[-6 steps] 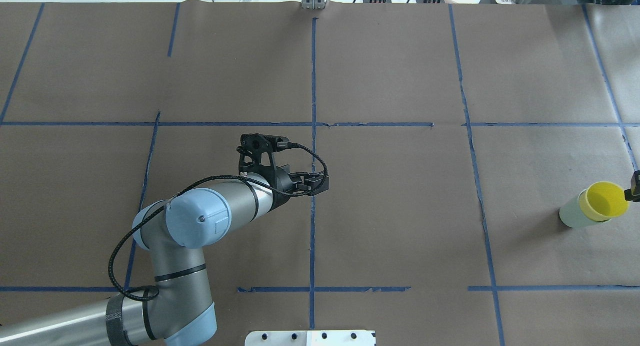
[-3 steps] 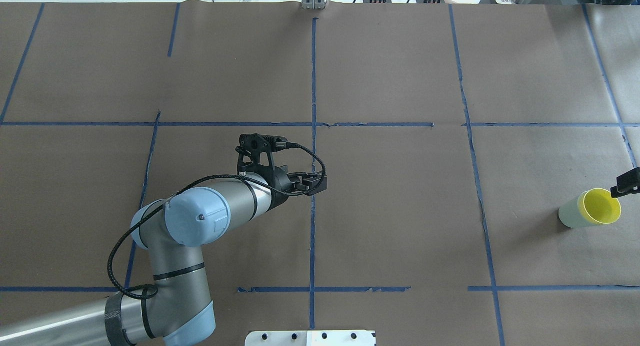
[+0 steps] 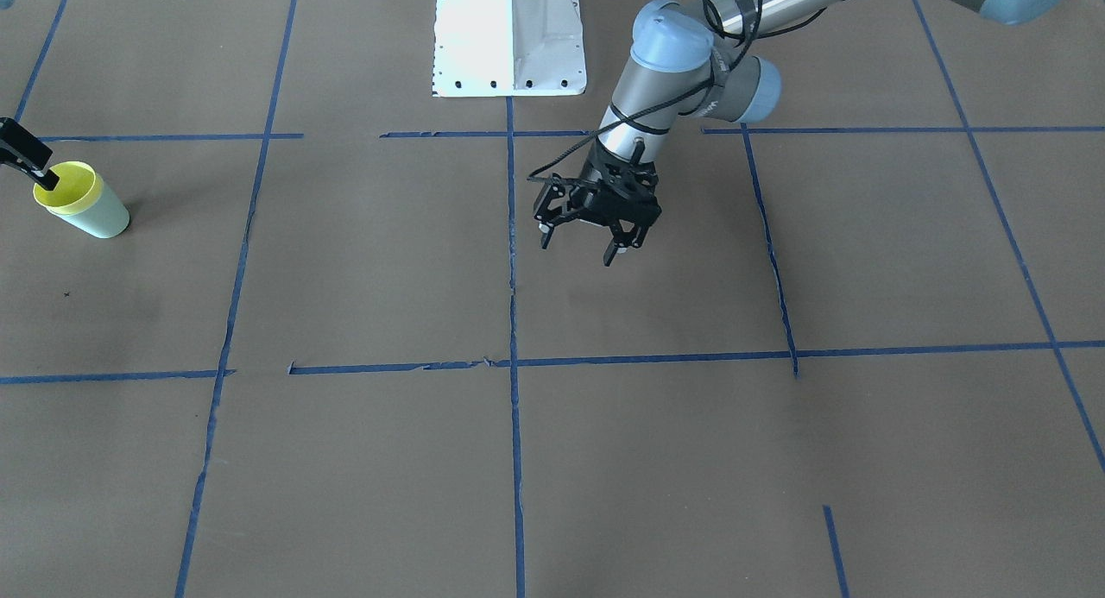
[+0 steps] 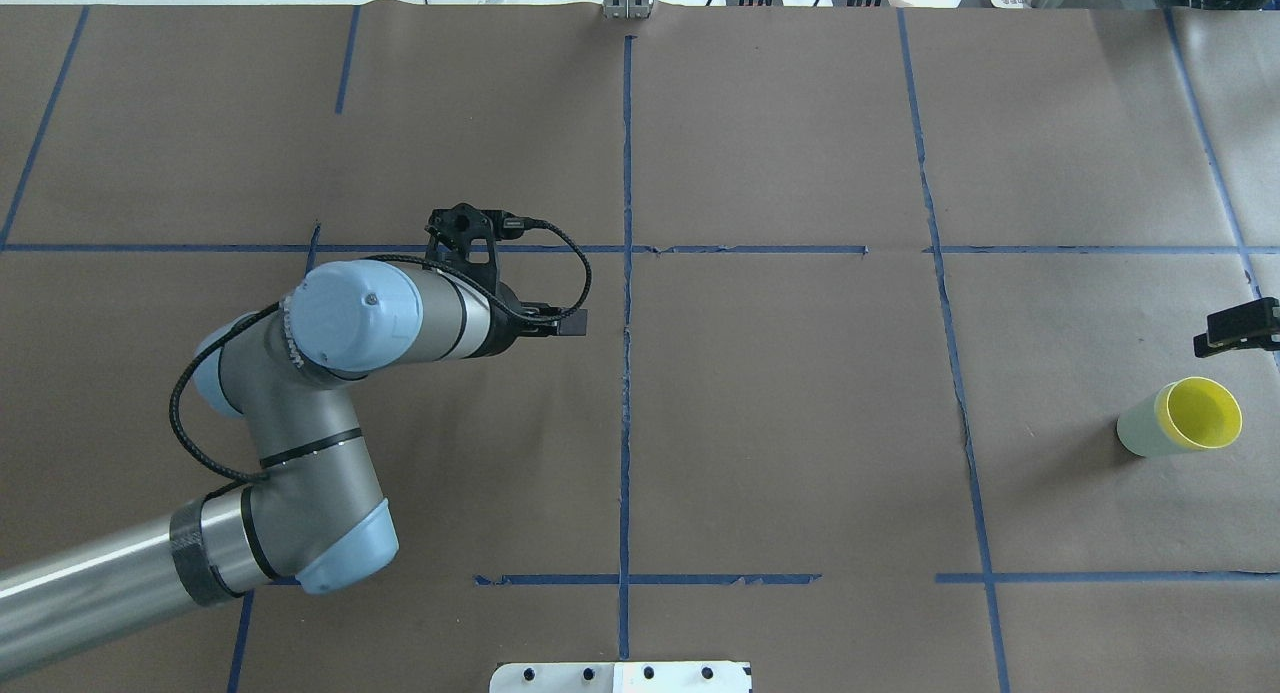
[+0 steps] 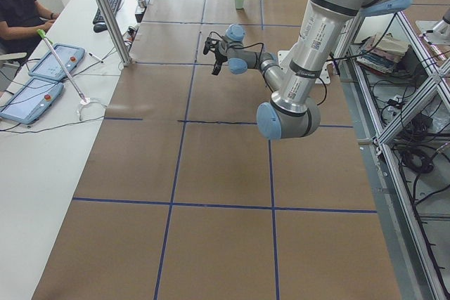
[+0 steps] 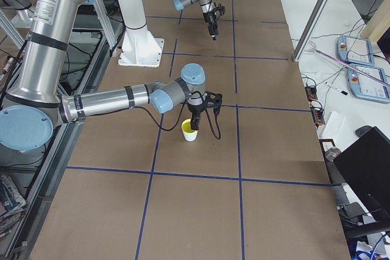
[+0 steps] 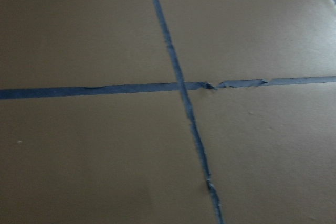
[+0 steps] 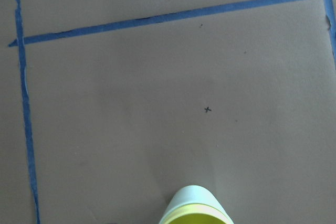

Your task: Transfer and stack yellow cup on green cup

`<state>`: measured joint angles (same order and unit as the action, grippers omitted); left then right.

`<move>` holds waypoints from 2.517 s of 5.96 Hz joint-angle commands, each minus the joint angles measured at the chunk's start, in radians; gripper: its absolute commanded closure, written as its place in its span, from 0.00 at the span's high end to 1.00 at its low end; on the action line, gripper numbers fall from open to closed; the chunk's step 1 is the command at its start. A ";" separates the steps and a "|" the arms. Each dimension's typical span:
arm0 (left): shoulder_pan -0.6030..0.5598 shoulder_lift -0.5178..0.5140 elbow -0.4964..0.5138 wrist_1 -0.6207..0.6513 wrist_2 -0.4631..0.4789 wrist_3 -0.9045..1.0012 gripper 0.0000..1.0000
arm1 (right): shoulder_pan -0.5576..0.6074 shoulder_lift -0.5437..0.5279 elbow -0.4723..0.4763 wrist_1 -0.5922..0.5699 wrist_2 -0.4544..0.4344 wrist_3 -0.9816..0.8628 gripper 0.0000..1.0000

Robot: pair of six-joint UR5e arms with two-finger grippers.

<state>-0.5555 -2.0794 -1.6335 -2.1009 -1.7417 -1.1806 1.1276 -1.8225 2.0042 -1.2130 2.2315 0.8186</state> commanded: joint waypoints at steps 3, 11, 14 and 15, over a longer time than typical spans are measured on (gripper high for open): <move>-0.298 0.209 -0.003 0.166 -0.314 0.465 0.99 | 0.151 0.115 -0.178 -0.017 0.017 -0.295 1.00; -0.971 0.511 -0.014 0.627 -0.660 1.359 1.00 | 0.348 0.274 -0.363 -0.430 0.088 -0.768 1.00; -0.971 0.618 -0.054 0.587 -0.668 1.188 1.00 | 0.348 0.226 -0.347 -0.422 0.111 -0.765 1.00; -0.969 0.628 -0.061 0.560 -0.670 1.173 1.00 | 0.347 0.209 -0.352 -0.360 0.114 -0.754 1.00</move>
<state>-1.5258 -1.4762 -1.6819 -1.5138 -2.4105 0.0091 1.4750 -1.5943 1.6548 -1.6170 2.3447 0.0569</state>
